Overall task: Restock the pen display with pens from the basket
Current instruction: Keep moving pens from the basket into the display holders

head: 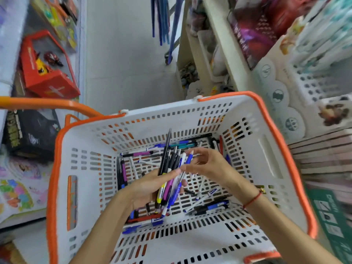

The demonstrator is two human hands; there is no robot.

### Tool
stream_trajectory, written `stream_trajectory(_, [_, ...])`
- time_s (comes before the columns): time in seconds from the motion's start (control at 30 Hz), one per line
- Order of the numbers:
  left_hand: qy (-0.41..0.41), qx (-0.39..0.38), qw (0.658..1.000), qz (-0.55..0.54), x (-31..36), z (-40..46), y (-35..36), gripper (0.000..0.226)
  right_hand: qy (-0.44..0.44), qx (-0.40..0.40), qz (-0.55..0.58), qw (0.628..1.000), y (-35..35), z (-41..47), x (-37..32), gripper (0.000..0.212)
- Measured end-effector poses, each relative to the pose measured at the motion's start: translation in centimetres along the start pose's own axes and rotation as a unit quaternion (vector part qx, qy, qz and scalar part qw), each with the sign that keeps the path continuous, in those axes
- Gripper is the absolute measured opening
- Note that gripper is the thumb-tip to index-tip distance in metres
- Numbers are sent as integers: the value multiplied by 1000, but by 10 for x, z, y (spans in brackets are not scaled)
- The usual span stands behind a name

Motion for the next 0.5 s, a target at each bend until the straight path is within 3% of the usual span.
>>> stream_trajectory(0.13, [58, -52, 996, 48, 41, -16, 36, 17, -29, 98, -5, 995, -39, -32, -13, 36])
stream_trajectory(0.27, [128, -87, 980, 125, 93, -32, 94, 26, -41, 234, 77, 968, -103, -76, -29, 20])
stream_trajectory(0.33, [158, -112, 973, 122, 114, -42, 127, 26, -30, 294, 129, 947, -132, -96, -36, 22])
stream_trajectory(0.5, [210, -175, 950, 151, 149, -69, 218, 24, -34, 438, 268, 857, -204, -154, -44, 18])
Point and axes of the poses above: each hand's wrist, its own z-axis towards the middle knuckle, its own y-axis out of the palm, x = y × z, the point moved 6 cm from there along z, towards the middle knuckle, and after that the axes turned 11 degrees about x, right-handed, at the moved point
